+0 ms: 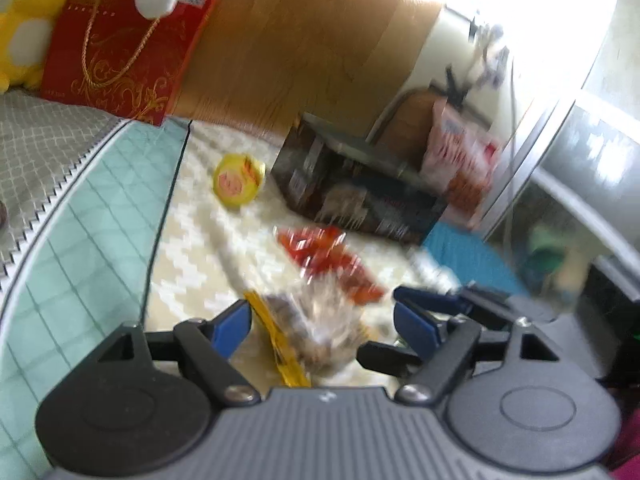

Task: Organize snacks
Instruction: 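Grasp the white jelly cup with yellow lid with the left tool, then carry the jelly cup into the black tin and open the left tool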

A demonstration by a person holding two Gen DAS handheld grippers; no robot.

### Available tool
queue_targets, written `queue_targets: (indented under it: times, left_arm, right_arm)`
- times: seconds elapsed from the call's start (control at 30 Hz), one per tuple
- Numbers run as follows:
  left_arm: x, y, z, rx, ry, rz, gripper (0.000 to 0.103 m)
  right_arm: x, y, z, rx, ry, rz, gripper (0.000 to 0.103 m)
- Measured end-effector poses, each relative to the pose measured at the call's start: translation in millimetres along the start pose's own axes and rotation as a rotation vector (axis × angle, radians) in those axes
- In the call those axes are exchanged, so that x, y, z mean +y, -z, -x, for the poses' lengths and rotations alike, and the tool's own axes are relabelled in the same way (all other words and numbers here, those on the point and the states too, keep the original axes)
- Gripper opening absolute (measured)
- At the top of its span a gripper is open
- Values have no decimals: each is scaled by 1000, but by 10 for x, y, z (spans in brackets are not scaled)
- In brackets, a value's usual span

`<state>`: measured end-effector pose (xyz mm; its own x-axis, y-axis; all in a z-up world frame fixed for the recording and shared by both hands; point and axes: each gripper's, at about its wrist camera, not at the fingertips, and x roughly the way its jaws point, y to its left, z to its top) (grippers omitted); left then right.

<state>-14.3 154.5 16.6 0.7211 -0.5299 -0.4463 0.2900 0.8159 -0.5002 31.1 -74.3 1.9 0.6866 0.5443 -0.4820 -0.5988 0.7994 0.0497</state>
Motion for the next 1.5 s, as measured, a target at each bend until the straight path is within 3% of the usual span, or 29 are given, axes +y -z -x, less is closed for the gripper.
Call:
queue_targets:
  times: [0.1, 0.2, 0.33, 0.47, 0.6, 0.63, 0.7, 0.8, 0.9, 1.03, 1.23, 1.47, 1.5]
  left_arm:
    - [122, -337, 156, -67, -8, 30, 80]
    - [235, -790, 11, -88, -81, 20, 81]
    - [544, -1261, -507, -24, -56, 140, 84]
    - [615, -1446, -990, 58, -72, 135, 80]
    - [621, -1354, -1267, 166, -99, 117, 40]
    - [635, -1323, -1281, 167, -120, 113, 38]
    - [676, -1274, -1235, 165, -128, 131, 28]
    - [679, -1199, -1076, 151, -106, 197, 28]
    - [449, -1143, -867, 94, -78, 176, 28]
    - [57, -994, -746, 64, -23, 141, 29]
    - [-445, -638, -1014, 156, 55, 77, 29]
    - [-672, -359, -1379, 274, 34, 75, 33]
    - [-696, -346, -1381, 278, 30, 71, 35]
  right_arm:
    - [-69, -315, -241, 25, -13, -24, 52]
    - [-48, -521, -687, 88, -31, -3, 49]
    - [24, -638, -1235, 188, 11, 4, 49]
    - [43, -644, -1542, 243, 62, 12, 49]
    - [-15, -592, -1596, 256, 70, -12, 37]
    - [-30, -589, -1579, 253, 70, -19, 29]
    - [-66, -590, -1505, 247, 68, -37, 22]
    - [-58, -607, -1251, 212, 38, -32, 22]
    - [-11, -572, -901, 164, 50, 13, 22]
    - [-158, -388, -433, 136, 70, -27, 22]
    - [-319, 17, 1, 145, 166, -54, 22]
    - [-421, 223, 105, 114, 182, -77, 24]
    - [-416, 235, 100, 109, 180, -71, 29]
